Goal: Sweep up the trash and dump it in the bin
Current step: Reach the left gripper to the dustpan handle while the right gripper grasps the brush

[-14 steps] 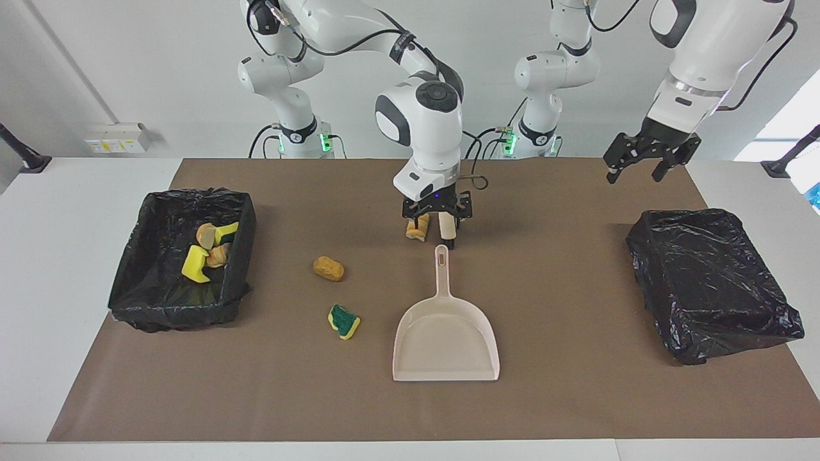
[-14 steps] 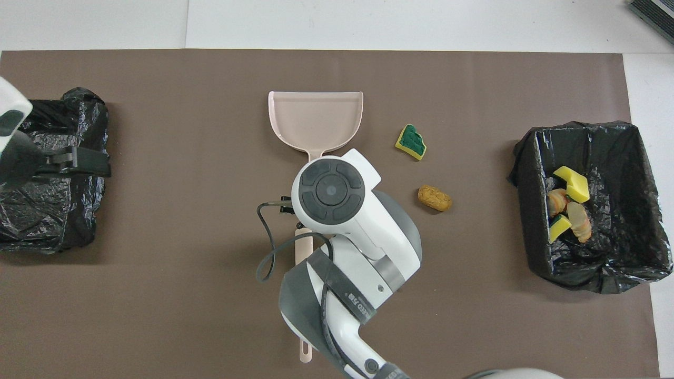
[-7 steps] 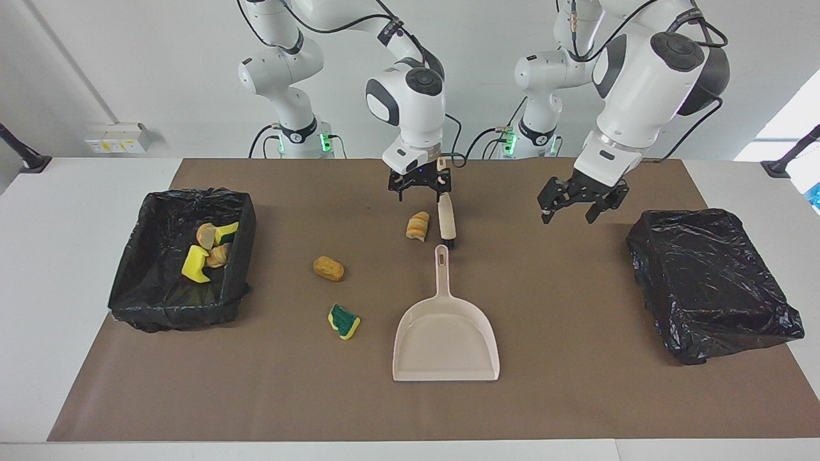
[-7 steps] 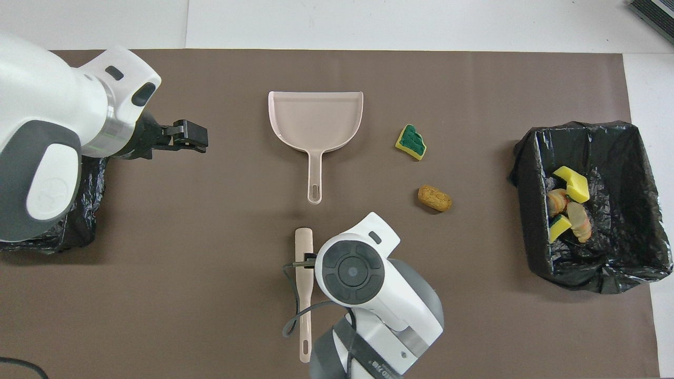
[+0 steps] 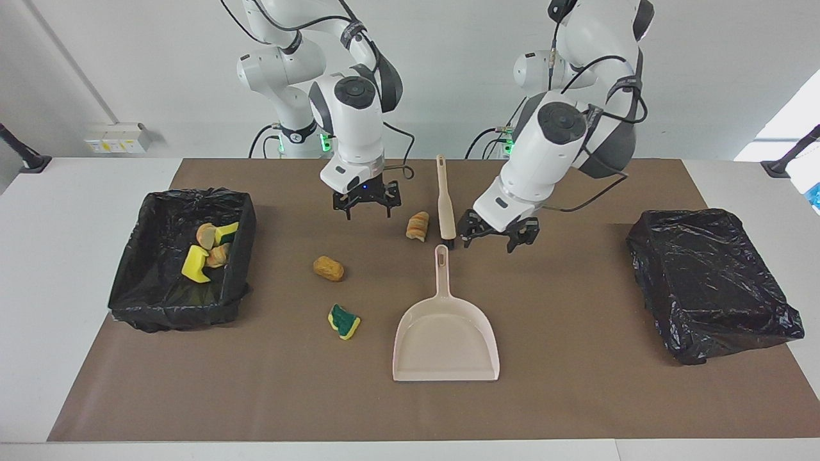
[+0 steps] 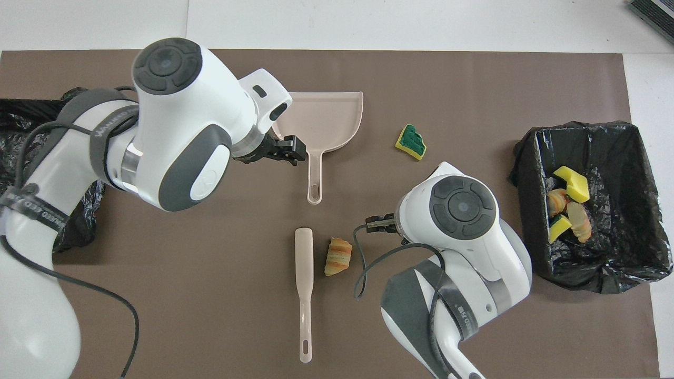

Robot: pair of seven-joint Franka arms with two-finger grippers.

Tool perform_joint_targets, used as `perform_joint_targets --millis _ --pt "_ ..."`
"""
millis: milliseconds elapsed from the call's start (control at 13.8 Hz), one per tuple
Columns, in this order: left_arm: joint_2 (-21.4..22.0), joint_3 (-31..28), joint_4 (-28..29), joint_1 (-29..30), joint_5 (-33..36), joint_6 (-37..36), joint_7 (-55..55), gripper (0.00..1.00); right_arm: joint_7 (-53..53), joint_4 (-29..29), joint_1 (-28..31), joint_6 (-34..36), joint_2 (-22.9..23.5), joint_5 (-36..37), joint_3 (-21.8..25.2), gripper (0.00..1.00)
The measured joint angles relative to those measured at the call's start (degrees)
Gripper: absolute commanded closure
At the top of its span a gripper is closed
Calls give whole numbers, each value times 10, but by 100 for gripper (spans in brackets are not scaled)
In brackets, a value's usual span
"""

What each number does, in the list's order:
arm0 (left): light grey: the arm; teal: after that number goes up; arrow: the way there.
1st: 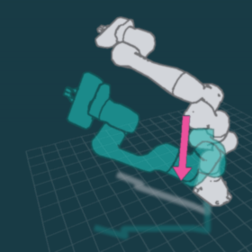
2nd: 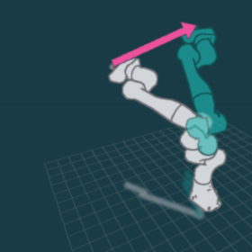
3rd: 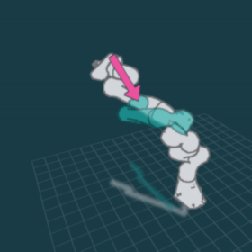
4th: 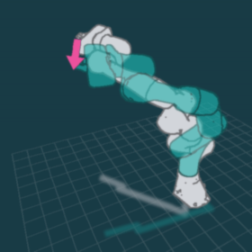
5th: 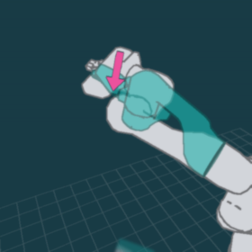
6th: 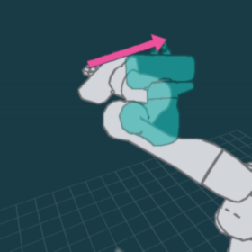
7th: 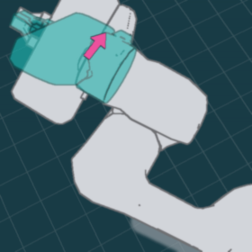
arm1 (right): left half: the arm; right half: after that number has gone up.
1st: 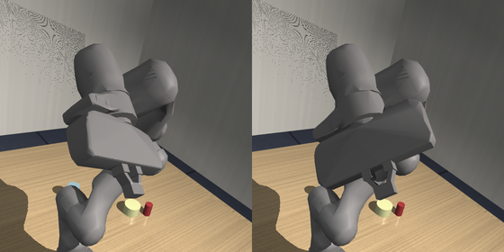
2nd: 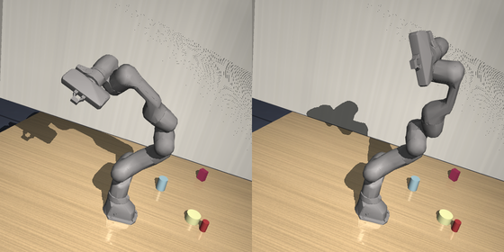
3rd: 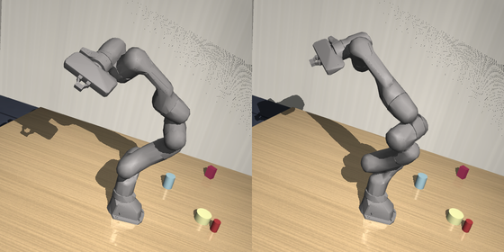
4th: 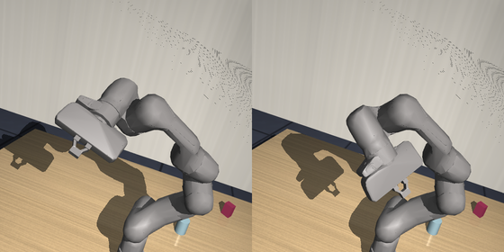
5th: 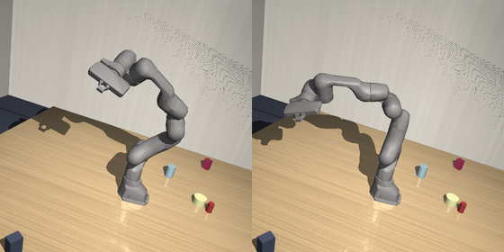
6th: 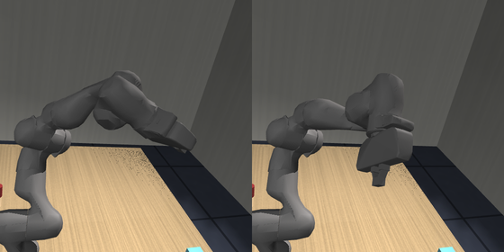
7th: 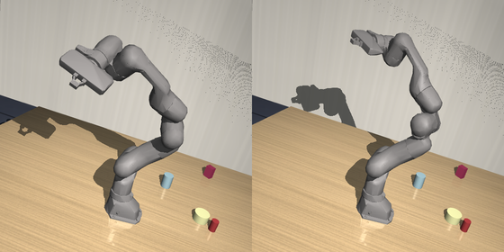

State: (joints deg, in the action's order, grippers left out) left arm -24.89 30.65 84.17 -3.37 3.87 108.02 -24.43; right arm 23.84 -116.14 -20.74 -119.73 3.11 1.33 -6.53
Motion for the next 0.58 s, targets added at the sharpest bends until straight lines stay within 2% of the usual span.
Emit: perform_joint_targets --millis 578 --pt "-68 3 0 -48 48 48 -55 0 -12 -5 4 0 0 0 0 0"
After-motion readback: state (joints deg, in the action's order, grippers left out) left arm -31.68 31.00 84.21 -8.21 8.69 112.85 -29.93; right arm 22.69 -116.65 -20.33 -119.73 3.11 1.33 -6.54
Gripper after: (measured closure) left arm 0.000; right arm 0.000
